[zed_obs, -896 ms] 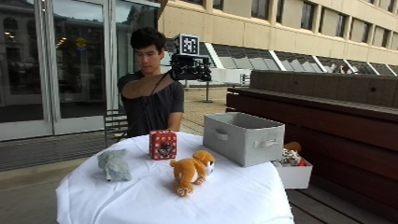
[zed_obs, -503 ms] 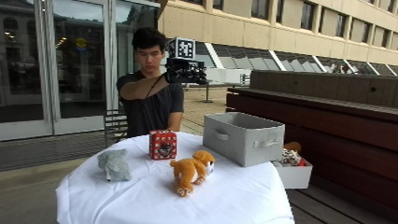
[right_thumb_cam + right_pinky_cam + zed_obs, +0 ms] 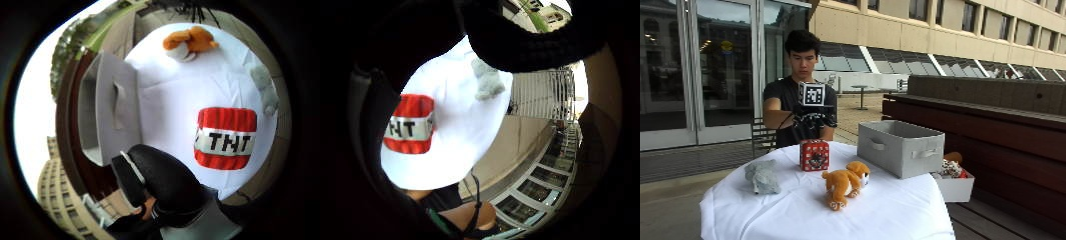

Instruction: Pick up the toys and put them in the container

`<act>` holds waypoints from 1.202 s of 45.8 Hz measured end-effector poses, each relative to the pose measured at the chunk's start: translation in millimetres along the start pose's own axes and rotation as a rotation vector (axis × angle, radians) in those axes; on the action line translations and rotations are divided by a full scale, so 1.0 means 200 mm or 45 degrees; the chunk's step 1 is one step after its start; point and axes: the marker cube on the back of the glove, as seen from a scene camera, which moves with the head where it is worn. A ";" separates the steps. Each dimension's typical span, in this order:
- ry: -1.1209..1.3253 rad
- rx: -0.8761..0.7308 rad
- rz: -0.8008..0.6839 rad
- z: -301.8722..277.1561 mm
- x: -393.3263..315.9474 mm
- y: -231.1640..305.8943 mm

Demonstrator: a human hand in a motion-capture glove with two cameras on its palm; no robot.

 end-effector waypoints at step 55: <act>-0.125 0.061 0.020 0.70 -0.04 0.09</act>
